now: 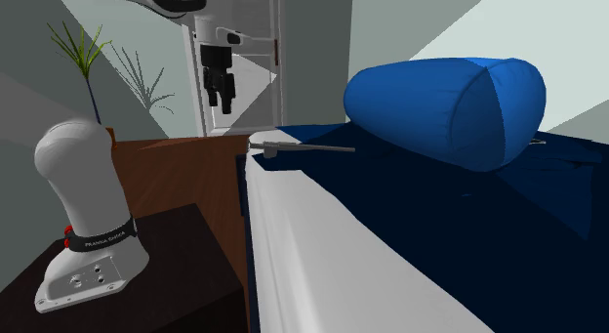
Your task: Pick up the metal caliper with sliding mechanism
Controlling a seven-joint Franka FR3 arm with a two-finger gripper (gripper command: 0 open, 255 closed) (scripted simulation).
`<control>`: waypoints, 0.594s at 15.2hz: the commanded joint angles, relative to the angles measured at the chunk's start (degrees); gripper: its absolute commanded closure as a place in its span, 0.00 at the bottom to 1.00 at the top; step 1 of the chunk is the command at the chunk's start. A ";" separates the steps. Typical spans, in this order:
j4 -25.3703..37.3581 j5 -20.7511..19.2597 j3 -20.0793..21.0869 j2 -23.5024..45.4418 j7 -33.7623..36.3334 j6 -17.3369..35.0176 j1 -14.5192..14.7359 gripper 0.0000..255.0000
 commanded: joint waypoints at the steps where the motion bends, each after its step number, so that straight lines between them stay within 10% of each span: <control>1: 0.00 0.00 0.00 0.00 0.00 0.00 0.00 0.00; 9: 10.54 -1.15 -4.90 17.37 1.53 4.22 -3.94 0.00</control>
